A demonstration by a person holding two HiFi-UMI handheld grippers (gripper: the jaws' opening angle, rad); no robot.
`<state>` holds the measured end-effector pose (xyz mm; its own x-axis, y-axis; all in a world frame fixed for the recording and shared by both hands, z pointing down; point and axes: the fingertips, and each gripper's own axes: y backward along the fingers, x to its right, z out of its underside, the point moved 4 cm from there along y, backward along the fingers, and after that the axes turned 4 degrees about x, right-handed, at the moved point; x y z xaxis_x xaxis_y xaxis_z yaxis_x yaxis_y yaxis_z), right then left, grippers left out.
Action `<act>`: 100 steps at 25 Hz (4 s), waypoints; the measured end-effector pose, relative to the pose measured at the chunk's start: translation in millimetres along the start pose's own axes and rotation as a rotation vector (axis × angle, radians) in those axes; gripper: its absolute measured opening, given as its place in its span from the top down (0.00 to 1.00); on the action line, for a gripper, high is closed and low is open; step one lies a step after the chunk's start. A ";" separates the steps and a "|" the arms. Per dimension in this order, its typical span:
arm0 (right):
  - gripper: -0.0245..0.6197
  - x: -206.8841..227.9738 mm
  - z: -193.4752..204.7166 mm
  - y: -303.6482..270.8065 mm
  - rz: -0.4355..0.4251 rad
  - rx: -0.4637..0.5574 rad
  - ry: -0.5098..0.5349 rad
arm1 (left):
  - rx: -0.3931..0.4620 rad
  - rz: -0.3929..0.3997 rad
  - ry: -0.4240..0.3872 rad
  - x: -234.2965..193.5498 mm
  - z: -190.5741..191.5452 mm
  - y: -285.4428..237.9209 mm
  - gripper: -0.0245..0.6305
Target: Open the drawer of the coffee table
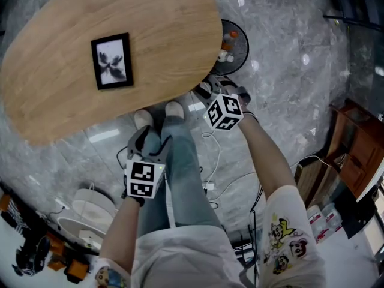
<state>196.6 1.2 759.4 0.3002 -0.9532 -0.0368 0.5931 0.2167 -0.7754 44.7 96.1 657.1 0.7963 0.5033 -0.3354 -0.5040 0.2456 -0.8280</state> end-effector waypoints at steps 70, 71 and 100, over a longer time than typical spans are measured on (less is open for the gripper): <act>0.86 -124.7 19.2 46.8 -0.192 -0.076 0.352 | -0.012 -0.013 0.080 -7.0 44.2 16.3 0.56; 0.86 -124.5 18.9 46.6 -0.196 -0.078 0.356 | -0.011 -0.014 0.084 -6.5 46.6 18.2 0.56; 0.86 -143.0 47.5 44.8 -0.195 -0.204 0.395 | -0.001 -0.045 0.142 -15.8 89.7 38.7 0.56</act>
<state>215.7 157.2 759.8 -0.1316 -0.9877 -0.0845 0.4395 0.0182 -0.8981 -17.4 172.0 670.6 0.8574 0.3693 -0.3584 -0.4666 0.2642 -0.8441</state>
